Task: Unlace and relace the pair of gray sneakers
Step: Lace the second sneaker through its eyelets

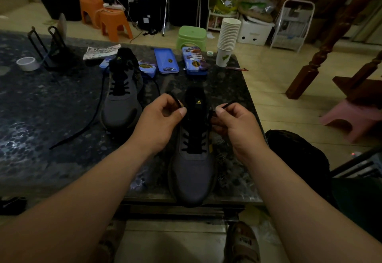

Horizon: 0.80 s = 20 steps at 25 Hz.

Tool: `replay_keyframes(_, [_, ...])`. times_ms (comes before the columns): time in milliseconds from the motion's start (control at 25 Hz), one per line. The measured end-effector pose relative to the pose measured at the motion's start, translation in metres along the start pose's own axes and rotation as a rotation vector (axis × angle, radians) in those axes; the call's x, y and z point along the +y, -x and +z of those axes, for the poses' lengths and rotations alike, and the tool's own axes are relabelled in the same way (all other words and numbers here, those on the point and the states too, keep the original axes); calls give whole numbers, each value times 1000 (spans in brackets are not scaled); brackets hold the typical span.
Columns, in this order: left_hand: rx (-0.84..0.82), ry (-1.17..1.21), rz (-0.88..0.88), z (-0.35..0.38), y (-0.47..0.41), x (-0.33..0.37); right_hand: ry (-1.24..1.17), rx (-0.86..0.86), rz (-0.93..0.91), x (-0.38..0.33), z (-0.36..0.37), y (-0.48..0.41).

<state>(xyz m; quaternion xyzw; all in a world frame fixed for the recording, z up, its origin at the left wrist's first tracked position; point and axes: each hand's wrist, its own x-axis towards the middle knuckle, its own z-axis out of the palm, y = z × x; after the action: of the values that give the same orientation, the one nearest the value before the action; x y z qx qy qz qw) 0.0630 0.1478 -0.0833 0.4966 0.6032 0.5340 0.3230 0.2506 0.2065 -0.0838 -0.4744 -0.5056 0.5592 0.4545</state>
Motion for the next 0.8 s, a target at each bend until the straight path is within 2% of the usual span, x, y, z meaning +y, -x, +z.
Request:
replay_keyframes(160, [47, -43, -21, 0, -4, -4, -64, 24, 67, -1, -3, -3])
replay_keyframes(320, [36, -6, -32, 0, -3, 1, -46, -37, 117, 0, -3, -1])
replay_keyframes(600, [72, 120, -36, -5, -3, 1, -13, 3, 99, -4, -5, 1])
replay_keyframes(800, [63, 95, -75, -6, -1, 1, -4, -72, 191, -8, -10, 6])
